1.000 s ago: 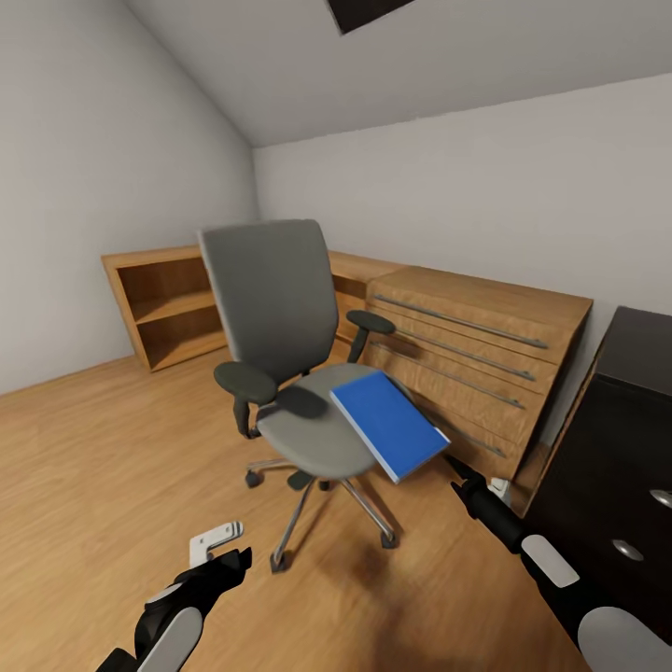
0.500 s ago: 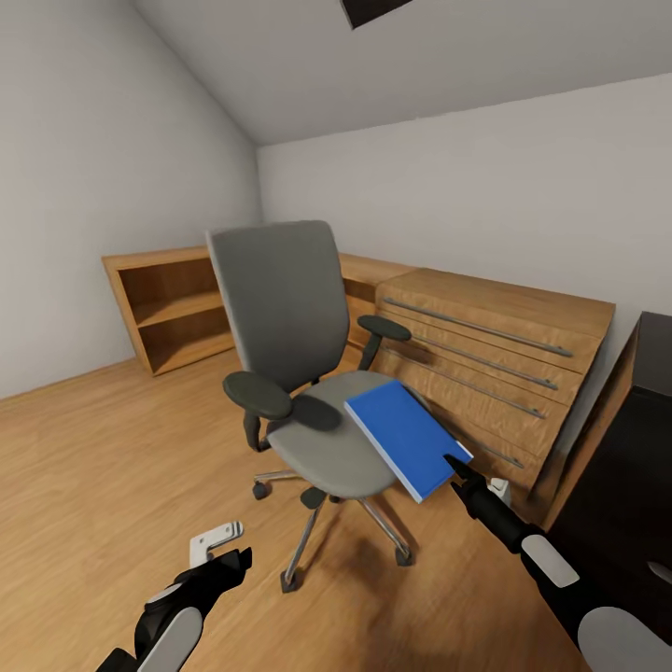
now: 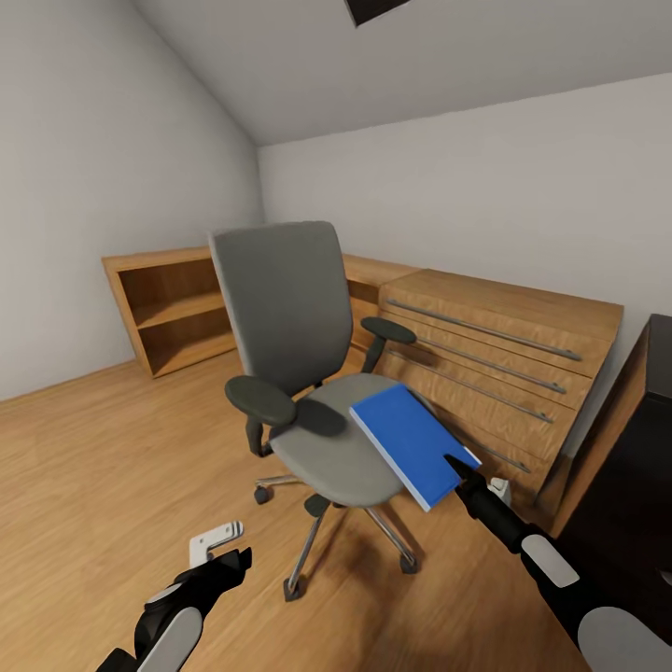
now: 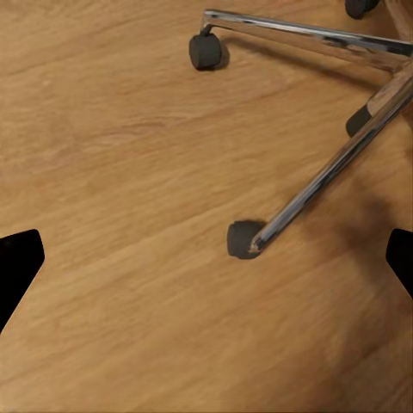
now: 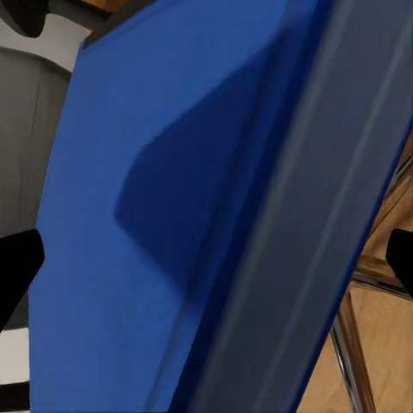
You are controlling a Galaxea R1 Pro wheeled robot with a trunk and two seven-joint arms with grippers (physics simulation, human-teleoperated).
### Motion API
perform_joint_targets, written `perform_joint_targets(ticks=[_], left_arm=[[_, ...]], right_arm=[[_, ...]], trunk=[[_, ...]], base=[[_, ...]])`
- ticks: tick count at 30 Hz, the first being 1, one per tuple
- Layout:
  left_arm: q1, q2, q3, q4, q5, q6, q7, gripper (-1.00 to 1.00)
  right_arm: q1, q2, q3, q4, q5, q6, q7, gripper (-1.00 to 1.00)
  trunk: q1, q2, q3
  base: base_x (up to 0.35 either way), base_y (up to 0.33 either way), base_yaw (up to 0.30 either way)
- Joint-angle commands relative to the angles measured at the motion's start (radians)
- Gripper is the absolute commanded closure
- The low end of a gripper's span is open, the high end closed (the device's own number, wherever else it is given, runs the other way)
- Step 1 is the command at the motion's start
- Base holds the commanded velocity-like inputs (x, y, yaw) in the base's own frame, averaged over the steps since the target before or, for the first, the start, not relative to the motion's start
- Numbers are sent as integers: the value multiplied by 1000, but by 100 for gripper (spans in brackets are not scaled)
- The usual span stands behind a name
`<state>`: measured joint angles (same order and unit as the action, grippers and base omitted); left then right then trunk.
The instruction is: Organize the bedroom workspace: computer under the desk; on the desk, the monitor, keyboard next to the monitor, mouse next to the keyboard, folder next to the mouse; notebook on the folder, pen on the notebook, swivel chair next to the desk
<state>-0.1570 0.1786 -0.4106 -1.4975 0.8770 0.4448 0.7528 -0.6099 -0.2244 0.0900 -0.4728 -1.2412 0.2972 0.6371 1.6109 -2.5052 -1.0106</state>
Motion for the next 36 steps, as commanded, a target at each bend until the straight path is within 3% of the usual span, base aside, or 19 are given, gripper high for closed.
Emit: perform_joint_targets(ticks=[1,10,11,24,36], left_arm=[[-1,0,-2,-1,6,1,8,-100],[-1,1,-2,-1,6,2,8,-100],[-1,1,-2,-1,6,2,8,-100],[-1,1,-2,-1,6,2,8,-100],[-1,0,-2,-1,6,2,8,-100]], right_arm=[[-1,-1,5,1,-10,4,2,-100],[-1,-2,5,0,-10,6,2,-100],[-1,-1,5,0,-10,6,2,100],[-1,-1,4,-3,-7,5,3,100],[-1,-2,4,-9,-7,4,7,100]], trunk=[[0,0,-1],[0,0,-1],[0,0,-1],[0,0,-1],[-6,2,45]], base=[[14,7,0],[3,1,0],[0,0,0],[0,0,0],[0,0,0]])
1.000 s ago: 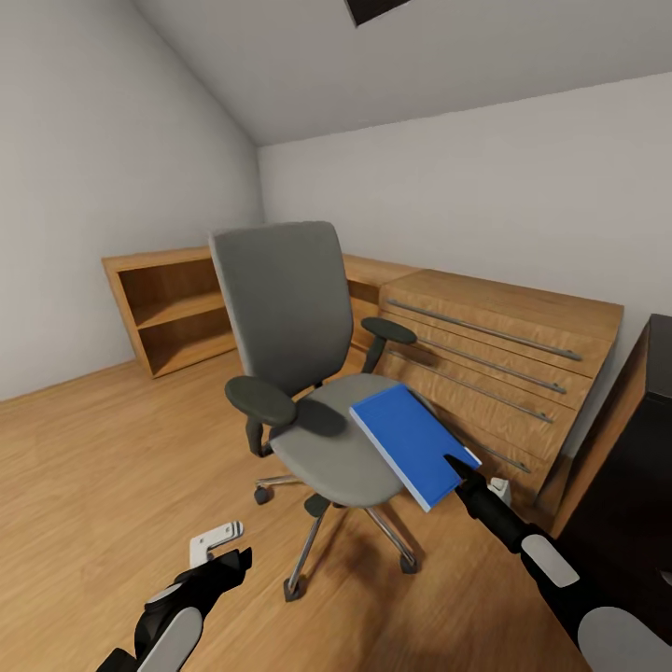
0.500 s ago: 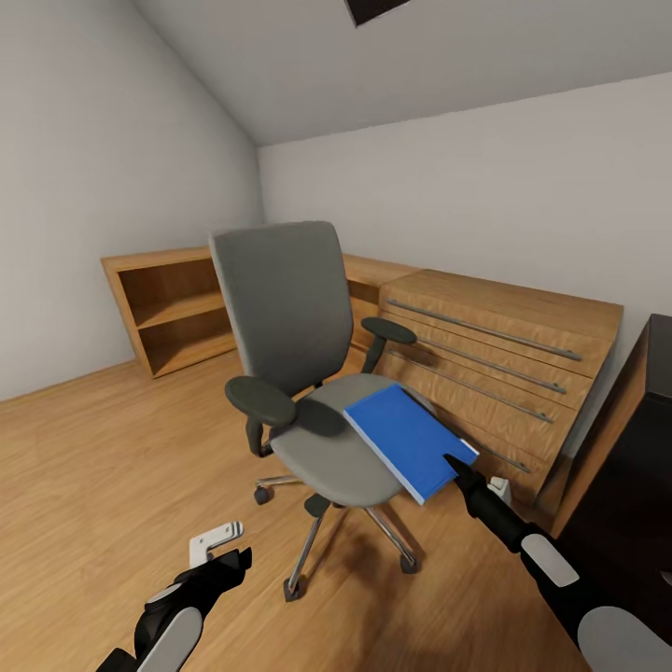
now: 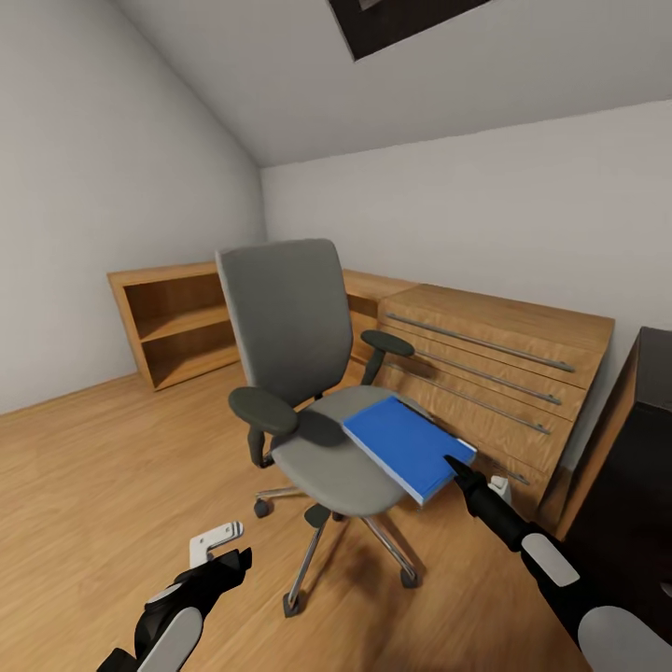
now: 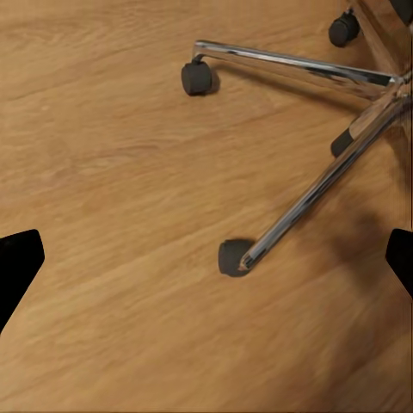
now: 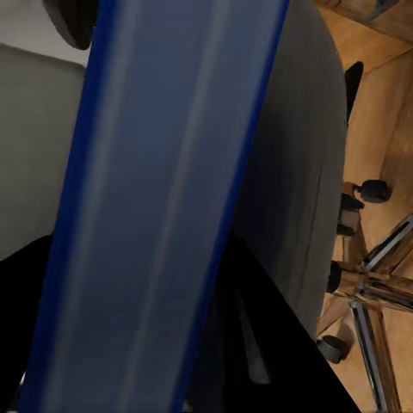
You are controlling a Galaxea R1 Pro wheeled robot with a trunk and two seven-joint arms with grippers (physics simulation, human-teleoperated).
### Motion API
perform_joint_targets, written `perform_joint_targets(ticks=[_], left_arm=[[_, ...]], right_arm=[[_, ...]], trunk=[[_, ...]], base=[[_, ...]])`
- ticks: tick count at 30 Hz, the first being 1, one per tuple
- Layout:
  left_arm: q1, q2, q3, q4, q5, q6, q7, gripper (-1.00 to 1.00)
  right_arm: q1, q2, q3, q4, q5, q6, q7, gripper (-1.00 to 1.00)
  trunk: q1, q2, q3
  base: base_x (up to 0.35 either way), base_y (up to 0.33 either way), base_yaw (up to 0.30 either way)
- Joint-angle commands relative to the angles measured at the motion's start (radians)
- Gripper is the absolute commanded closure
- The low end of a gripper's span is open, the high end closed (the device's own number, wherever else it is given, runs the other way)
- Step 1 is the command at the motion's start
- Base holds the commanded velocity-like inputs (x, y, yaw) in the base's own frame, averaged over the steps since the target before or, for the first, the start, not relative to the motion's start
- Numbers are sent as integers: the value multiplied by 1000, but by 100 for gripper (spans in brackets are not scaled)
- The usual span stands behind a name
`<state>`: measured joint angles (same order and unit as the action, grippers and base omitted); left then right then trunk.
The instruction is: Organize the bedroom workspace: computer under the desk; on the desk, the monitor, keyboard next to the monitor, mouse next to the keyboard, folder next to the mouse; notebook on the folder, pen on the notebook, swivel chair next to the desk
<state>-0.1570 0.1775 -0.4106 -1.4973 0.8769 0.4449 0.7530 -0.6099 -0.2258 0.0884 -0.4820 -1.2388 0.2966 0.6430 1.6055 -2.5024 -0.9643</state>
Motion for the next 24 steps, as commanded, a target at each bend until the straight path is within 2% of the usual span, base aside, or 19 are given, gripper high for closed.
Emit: perform_joint_targets(ticks=[1,8,13,17,24], left_arm=[[-1,1,-2,-1,6,1,9,-100],[-1,0,-2,-1,6,2,9,-100],[-1,0,-2,-1,7,4,11,-100],[-1,0,-1,-1,7,5,11,-100],[-1,-1,-1,0,9,5,11,-100]], right_arm=[[-1,-1,5,-7,-10,4,2,100],[-1,-1,7,-35,-10,4,4,100],[-1,-4,7,-113,8,4,4,100],[-1,-6,7,-143,38,6,6,100],[2,-23,7,-209,45,9,6,100]], trunk=[[-1,0,3],[-4,2,30],[-10,10,49],[-25,38,61],[-52,87,83]], base=[[0,0,0],[0,0,0],[-24,0,0],[-244,-11,0],[-329,-78,0]])
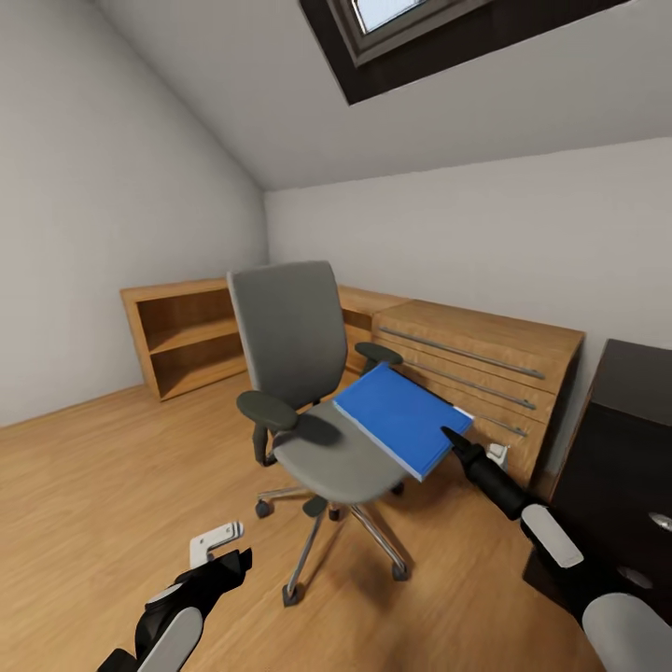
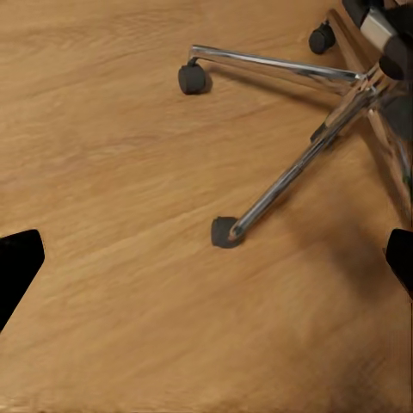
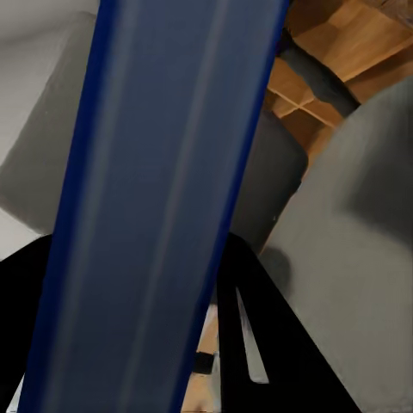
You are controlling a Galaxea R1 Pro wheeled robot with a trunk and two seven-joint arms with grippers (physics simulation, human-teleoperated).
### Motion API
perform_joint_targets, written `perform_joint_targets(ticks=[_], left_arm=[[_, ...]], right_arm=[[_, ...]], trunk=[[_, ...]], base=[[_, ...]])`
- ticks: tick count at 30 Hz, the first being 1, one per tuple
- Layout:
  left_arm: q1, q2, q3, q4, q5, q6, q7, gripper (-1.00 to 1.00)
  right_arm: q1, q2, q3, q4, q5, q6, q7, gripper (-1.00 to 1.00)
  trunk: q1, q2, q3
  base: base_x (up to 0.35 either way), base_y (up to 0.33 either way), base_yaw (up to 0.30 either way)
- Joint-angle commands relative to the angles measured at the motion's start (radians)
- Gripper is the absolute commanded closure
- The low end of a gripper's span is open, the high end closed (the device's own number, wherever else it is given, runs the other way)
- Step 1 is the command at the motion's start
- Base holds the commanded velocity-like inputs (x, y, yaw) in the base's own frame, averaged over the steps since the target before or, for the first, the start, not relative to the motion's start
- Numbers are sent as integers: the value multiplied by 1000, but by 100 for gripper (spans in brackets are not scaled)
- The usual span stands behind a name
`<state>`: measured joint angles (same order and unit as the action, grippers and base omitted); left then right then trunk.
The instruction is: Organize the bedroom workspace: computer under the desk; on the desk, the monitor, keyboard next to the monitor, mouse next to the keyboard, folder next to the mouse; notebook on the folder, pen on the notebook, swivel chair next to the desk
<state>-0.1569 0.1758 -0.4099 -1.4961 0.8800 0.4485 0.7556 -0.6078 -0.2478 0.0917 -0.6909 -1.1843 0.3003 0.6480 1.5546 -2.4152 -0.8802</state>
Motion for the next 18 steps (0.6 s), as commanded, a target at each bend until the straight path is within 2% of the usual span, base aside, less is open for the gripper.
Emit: perform_joint_targets(ticks=[1,3,5,8,10,13,14,15,18], left_arm=[[-1,1,-2,-1,6,2,8,-100],[-1,-1,-2,4,7,2,8,-100],[-1,-2,-2,10,7,2,8,-100],[-1,-3,-2,36,8,2,8,-100],[-1,-4,-4,51,6,2,8,-100],[-1,-7,-5,58,5,1,8,-100],[-1,-7,-5,60,6,2,8,-100],[-1,-9,-6,72,6,2,12,-100],[-1,-10,-7,92,6,0,13,-100]], right_arm=[[0,-6,3,-11,-9,6,1,100],[9,-28,3,-52,-8,7,0,100],[20,-37,3,-86,-7,7,-4,100],[40,-52,3,-180,21,7,-40,100],[55,-61,2,-244,55,8,-87,100],[68,-66,-1,-308,71,47,-154,100],[70,-66,-2,-333,73,89,-186,100],[73,-76,-7,-445,80,237,-274,100],[81,-103,-8,-516,80,331,-318,100]], trunk=[[-5,7,2],[-12,21,8],[-20,35,15],[-32,56,24],[-39,70,30],[-51,91,40],[-55,98,43],[-58,105,46],[-70,126,55]], base=[[-336,-94,0],[-334,-99,0],[-238,-77,0],[-78,-25,0],[-29,-9,0],[-10,-3,0],[-5,-2,0],[-1,0,0],[0,0,0]])
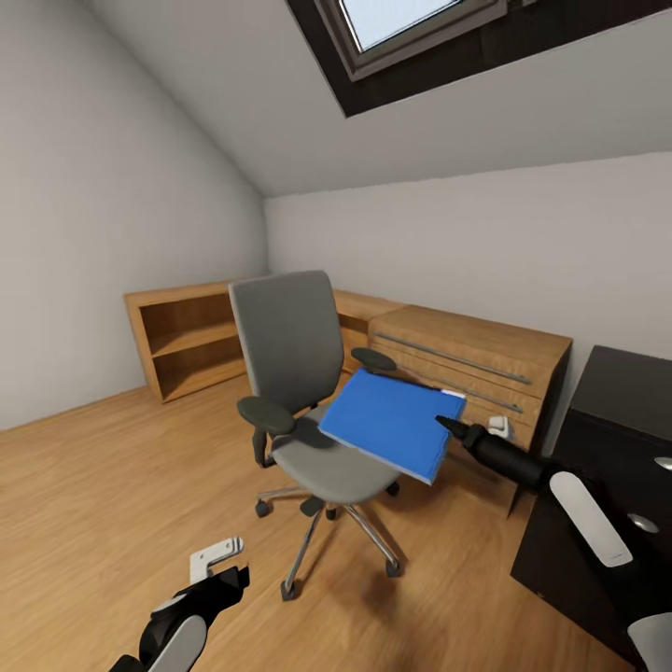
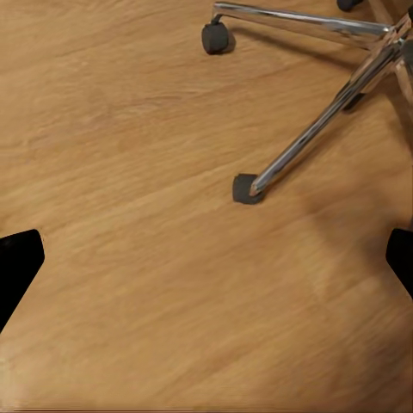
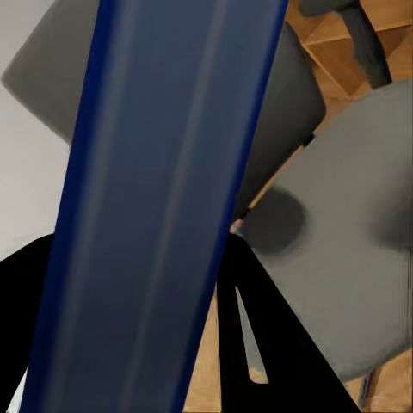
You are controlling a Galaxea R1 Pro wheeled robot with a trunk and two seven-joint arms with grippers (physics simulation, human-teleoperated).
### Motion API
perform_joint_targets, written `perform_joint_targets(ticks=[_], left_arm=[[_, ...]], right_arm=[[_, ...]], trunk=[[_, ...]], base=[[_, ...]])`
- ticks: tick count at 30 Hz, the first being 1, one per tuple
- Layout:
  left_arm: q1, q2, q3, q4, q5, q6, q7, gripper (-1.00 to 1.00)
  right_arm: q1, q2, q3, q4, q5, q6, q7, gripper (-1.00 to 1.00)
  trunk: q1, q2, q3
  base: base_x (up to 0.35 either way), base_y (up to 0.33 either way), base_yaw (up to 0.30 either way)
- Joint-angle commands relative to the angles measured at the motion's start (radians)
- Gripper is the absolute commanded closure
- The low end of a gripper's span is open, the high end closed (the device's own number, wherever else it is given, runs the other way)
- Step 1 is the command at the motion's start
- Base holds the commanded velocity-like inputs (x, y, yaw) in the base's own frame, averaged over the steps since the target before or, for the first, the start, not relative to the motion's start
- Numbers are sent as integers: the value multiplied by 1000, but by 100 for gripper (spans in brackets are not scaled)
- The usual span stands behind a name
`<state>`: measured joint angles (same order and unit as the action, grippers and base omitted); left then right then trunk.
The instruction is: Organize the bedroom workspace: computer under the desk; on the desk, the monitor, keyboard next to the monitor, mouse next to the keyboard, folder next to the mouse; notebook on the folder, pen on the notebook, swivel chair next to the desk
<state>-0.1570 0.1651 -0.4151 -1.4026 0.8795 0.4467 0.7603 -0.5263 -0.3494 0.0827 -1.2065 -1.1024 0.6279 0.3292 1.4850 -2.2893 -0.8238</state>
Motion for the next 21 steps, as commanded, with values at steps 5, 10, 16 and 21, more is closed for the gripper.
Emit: perform_joint_targets(ticks=[5,10,16,21], left_arm=[[-1,1,-1,10,4,-2,8,-100],[-1,1,-1,11,4,-2,8,-100],[-1,1,0,11,4,-3,8,-100],[-1,1,5,13,8,-5,10,-100]], right_arm=[[7,-20,-4,-24,-70,131,71,100],[8,-21,-4,36,-97,148,147,100],[9,-22,-4,62,-108,154,172,100],[12,-23,-6,64,-109,156,175,100]], trunk=[[-19,35,15],[-39,70,30],[-62,112,49],[-81,147,67]], base=[[0,0,0],[0,0,0],[0,0,0],[-255,0,-80]])
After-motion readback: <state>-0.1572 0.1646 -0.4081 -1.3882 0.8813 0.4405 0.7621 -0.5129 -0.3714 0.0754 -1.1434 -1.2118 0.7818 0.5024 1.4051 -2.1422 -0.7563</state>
